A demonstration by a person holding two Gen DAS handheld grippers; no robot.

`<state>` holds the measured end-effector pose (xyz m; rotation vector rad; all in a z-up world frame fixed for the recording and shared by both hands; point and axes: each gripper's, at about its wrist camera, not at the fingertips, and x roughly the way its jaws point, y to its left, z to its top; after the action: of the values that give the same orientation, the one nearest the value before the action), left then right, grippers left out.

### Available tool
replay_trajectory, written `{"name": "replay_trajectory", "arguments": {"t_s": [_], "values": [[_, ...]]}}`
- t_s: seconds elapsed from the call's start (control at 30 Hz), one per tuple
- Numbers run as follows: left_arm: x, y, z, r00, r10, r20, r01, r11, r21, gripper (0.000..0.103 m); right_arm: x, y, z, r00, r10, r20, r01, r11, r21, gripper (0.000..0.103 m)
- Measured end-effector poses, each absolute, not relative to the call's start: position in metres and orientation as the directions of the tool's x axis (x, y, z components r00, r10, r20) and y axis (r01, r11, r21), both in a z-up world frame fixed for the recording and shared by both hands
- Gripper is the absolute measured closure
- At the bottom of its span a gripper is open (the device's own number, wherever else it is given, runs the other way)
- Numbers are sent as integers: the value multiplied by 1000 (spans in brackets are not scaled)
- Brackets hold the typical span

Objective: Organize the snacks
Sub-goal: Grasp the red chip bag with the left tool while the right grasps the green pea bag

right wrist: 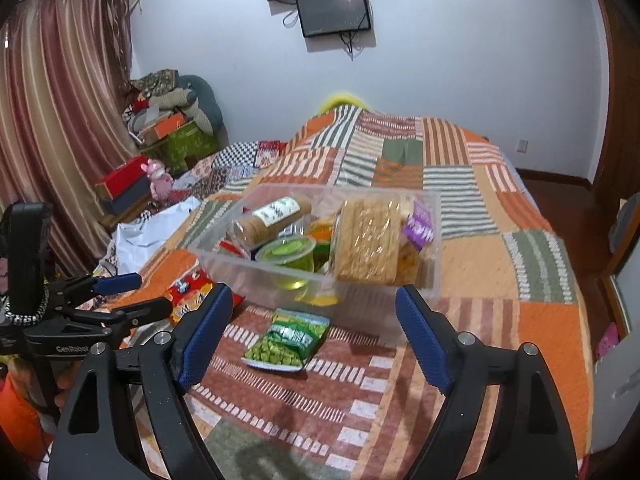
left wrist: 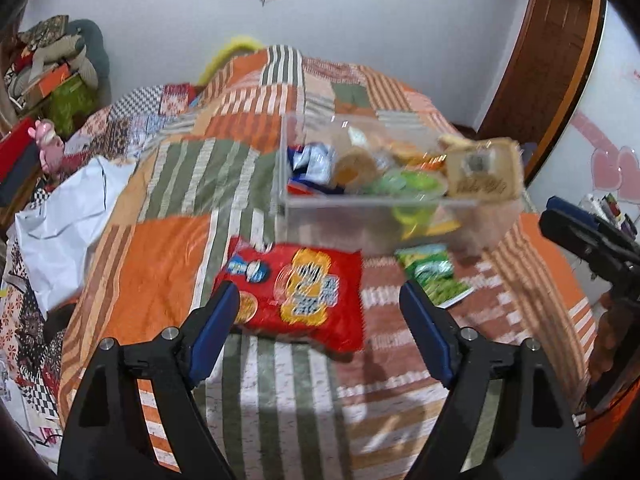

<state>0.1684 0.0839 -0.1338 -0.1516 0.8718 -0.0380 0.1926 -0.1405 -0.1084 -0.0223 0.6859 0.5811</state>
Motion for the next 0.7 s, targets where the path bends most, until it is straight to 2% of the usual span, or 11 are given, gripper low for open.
{"name": "replay_trajectory", "arguments": {"t_s": [0.33, 0.43, 0.7], "values": [[190, 90, -163, 590, -172, -789, -15, 975, -224, 19, 198, -121, -136, 554, 472, -685, -526, 837, 152, 22], [198, 83, -169, 588, -163, -792, 9, 981, -195, 15, 202, -118, -140, 534, 473, -701, -528, 834, 160, 22], [207, 86, -181, 577, -128, -807, -2, 988, -157, 12, 208, -107, -153, 482, 468, -741, -539, 825, 170, 22]]}}
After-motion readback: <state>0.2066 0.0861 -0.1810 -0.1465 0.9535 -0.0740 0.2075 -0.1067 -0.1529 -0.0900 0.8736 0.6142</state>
